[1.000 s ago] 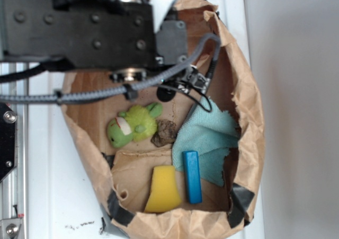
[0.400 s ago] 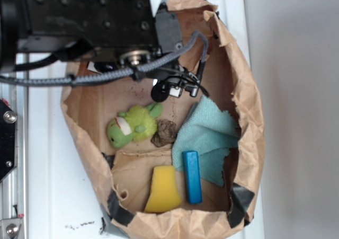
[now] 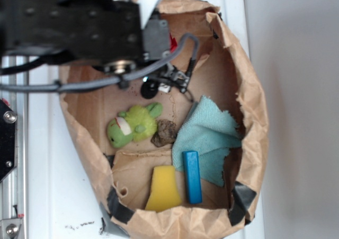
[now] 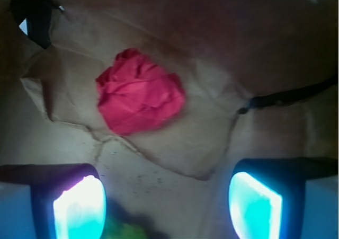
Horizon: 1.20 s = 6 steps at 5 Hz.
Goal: Grab the red paper.
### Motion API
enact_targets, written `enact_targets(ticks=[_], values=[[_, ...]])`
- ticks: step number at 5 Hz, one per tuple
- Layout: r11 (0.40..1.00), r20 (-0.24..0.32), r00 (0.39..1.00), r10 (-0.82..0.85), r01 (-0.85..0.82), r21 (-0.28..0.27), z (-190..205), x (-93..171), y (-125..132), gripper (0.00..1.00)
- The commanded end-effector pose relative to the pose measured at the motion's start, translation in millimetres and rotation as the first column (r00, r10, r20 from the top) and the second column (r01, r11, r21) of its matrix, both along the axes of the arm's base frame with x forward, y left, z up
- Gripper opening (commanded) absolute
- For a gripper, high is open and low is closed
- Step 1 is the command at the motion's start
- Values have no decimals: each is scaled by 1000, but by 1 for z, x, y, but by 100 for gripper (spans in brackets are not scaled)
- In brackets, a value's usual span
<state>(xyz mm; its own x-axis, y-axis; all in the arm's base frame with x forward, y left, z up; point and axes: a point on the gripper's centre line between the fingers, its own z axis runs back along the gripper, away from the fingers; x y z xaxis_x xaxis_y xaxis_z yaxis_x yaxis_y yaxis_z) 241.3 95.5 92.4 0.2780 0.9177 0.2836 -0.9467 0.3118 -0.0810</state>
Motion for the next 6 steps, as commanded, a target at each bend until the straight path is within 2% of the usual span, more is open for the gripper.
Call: enact_targets(ticks=[1,2,3,4,5,6], values=[[1000,47,999,19,-20,21,15,-6,8,100],[1000,47,999,19,-20,21,15,-6,8,100],[996,38,997,63,-65,57,-4,16,13,100],[994,30,995,99,-100,44,-11,36,19,100],[992,31,993,111,-112,54,-17,44,23,100],[993,43,994,105,-107,45,-16,41,24,100]])
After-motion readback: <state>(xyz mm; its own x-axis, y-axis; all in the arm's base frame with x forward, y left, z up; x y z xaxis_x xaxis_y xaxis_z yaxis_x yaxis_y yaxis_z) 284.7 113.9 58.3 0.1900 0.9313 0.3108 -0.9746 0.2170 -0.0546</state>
